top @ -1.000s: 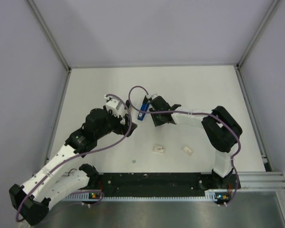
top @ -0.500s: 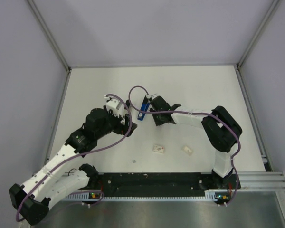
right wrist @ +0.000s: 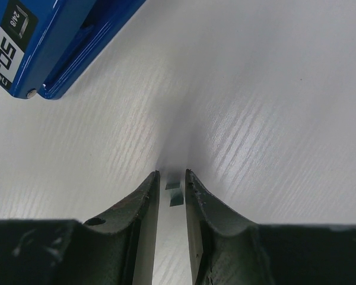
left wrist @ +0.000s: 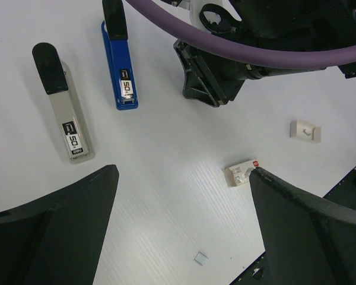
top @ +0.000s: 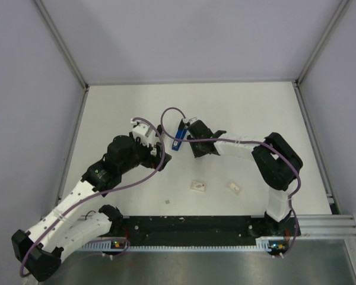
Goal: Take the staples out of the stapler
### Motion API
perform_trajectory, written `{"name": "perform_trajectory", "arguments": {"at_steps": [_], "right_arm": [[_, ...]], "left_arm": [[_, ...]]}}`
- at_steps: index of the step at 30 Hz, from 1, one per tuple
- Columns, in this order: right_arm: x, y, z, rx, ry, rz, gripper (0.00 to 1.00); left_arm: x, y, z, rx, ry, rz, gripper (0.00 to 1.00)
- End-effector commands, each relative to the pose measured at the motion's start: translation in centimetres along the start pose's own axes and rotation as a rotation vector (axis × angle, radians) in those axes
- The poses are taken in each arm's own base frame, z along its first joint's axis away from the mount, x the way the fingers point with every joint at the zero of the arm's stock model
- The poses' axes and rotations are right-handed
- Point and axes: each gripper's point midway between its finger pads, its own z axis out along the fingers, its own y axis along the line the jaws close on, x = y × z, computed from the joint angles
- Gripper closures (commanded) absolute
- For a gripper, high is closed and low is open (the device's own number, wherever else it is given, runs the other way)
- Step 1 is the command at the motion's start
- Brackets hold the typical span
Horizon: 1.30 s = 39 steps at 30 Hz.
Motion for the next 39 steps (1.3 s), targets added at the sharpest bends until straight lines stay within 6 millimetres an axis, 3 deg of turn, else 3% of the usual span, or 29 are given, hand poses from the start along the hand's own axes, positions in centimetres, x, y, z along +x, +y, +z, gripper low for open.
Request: {"name": "perform_trajectory", "arguments": {"at_steps": [1,12,27,32,39], "right_arm": [[0.0,0.2,-1.1,-0.015,-0.005,0.012,0.76],[0.4,0.1,-1.5,-0.013,-0.003,0.013,0.78],[-0.1,0.0,-2.4,-0.005,-0.023,0.015,0.92],[-1.1,-0.3,-4.7,-0.008,-0.065,0.022,0.92],[-1.2,-1.7,-9.8,0.011,-0.124,0.040,0.92]], "left_arm": [[-1.3,-0.5,0.0,0.023,-0.039,0.019,0.02],[-1.3,-0.5,0.0,0.020,-0.040,0.017,0.01],[-1.1,-0.4,0.1,0.017,-0.034,0.015,0.02],[-1.3,-0.4,0.0,0.018,-0.039,0.015,0.02],[-1.6,-0.8,-0.2,0.036,-0.046,0.016,0.02]]}}
